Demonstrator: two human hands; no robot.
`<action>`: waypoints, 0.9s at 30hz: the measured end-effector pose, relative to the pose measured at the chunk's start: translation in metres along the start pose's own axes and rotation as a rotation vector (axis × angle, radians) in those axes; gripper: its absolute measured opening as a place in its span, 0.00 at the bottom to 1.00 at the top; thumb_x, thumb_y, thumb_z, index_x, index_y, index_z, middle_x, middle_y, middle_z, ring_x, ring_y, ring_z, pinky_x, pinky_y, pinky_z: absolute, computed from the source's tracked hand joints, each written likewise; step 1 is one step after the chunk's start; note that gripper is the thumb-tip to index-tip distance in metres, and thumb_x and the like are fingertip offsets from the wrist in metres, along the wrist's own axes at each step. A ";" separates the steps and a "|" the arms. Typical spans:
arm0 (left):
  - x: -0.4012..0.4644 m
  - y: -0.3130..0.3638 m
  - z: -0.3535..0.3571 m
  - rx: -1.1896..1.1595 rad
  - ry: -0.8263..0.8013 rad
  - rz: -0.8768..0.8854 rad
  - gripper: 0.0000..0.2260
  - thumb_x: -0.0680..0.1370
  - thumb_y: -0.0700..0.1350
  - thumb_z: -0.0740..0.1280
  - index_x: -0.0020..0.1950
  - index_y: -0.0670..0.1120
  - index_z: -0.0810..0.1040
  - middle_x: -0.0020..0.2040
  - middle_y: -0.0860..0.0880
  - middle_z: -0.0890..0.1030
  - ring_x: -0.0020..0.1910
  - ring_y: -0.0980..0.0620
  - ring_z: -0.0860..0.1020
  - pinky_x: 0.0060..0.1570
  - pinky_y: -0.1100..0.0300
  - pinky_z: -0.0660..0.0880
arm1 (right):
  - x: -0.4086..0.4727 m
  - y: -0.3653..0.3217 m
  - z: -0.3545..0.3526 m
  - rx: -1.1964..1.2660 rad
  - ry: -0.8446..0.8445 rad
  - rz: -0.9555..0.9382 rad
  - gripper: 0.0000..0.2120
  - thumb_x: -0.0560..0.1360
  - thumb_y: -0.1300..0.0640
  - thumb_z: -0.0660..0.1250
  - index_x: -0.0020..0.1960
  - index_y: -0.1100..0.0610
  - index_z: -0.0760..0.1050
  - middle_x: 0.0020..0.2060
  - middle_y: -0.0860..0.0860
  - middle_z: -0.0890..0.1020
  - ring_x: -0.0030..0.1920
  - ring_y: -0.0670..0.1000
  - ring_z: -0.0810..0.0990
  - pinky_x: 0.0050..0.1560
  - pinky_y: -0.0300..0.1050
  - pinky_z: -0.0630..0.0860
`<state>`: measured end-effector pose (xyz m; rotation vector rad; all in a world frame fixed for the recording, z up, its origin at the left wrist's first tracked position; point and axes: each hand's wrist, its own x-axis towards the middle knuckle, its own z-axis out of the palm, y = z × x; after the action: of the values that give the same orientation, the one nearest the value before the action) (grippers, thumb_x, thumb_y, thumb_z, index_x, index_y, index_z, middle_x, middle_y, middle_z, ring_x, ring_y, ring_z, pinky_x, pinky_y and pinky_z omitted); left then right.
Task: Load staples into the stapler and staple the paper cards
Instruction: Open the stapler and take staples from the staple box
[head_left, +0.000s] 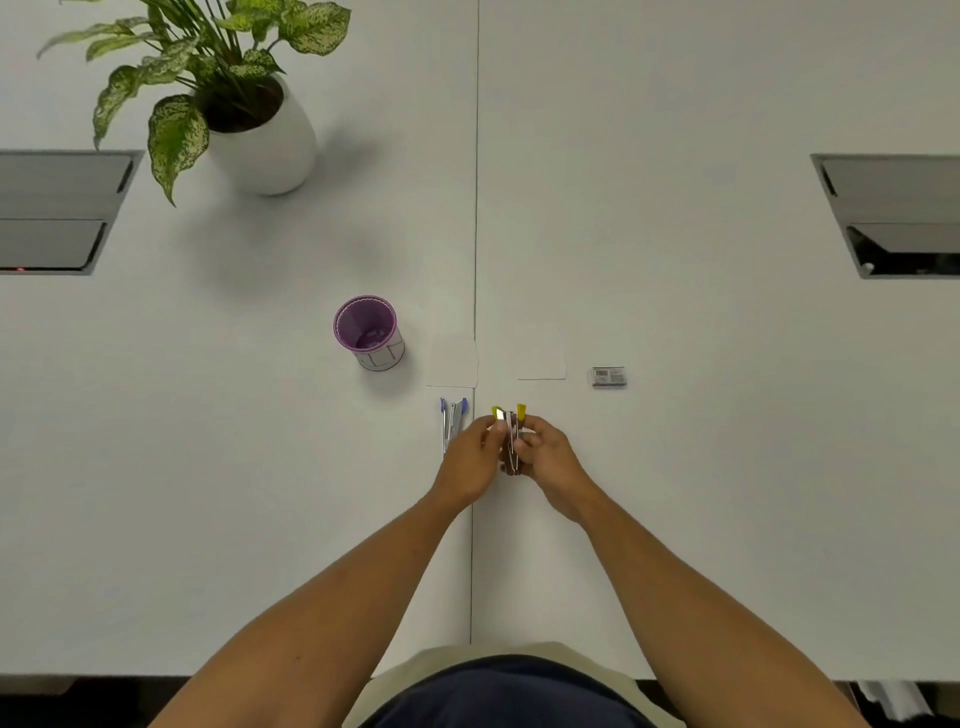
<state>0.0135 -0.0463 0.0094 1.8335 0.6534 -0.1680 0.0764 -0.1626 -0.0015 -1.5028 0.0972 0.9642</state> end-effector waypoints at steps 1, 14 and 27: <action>0.000 0.003 0.000 -0.123 0.002 -0.083 0.15 0.83 0.54 0.55 0.56 0.47 0.78 0.46 0.50 0.82 0.45 0.52 0.81 0.42 0.62 0.76 | -0.002 -0.001 0.002 0.052 -0.009 0.018 0.15 0.80 0.67 0.57 0.64 0.58 0.74 0.47 0.57 0.84 0.45 0.54 0.84 0.44 0.48 0.81; -0.008 0.031 0.011 -0.297 0.273 -0.167 0.16 0.83 0.54 0.55 0.50 0.44 0.75 0.45 0.46 0.81 0.44 0.49 0.80 0.44 0.54 0.77 | -0.008 -0.020 0.044 -0.075 0.250 -0.027 0.14 0.82 0.47 0.57 0.55 0.56 0.75 0.50 0.54 0.83 0.51 0.53 0.83 0.52 0.52 0.81; -0.017 0.056 -0.001 -0.276 0.483 0.079 0.10 0.81 0.54 0.59 0.48 0.49 0.71 0.40 0.54 0.76 0.42 0.55 0.76 0.42 0.62 0.73 | -0.019 -0.048 0.037 0.582 0.268 0.108 0.15 0.84 0.50 0.50 0.58 0.57 0.71 0.51 0.60 0.84 0.41 0.56 0.86 0.42 0.55 0.83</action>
<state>0.0278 -0.0635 0.0633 1.6334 0.8852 0.4124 0.0736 -0.1298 0.0526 -1.0802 0.6061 0.7275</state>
